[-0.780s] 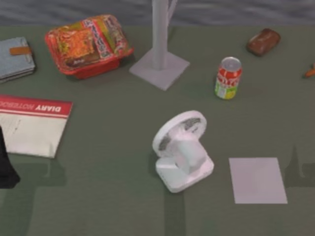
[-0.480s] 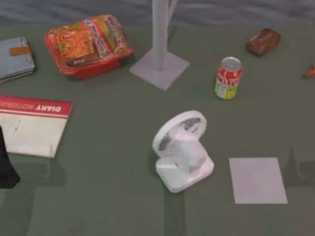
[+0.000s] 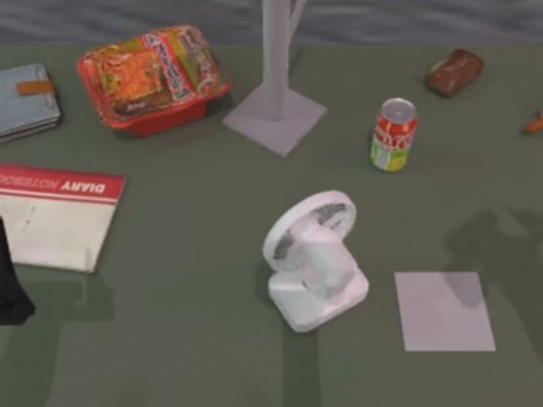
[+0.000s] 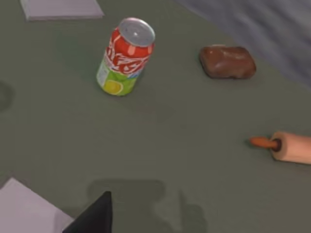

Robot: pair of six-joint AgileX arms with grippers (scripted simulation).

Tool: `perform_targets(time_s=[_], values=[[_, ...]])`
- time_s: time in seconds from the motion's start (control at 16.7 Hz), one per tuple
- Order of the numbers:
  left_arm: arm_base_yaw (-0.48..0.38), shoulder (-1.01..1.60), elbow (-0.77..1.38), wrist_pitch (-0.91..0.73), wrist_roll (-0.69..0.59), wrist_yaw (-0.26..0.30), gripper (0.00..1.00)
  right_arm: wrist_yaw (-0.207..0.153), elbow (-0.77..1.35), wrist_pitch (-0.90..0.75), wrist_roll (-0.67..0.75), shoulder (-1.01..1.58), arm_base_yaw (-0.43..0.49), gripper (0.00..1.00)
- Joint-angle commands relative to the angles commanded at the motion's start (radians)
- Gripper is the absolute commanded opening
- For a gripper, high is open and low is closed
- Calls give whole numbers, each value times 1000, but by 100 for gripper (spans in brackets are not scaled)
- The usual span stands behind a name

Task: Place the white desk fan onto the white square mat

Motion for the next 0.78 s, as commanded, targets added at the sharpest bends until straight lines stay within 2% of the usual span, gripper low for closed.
perform_targets(time_s=[0.48, 0.78], values=[[0, 0, 0, 0, 0, 0, 100, 9, 896, -593, -517, 931, 264, 100], [0, 0, 0, 0, 0, 0, 100, 10, 1346, -883, -775, 1378, 397, 100]])
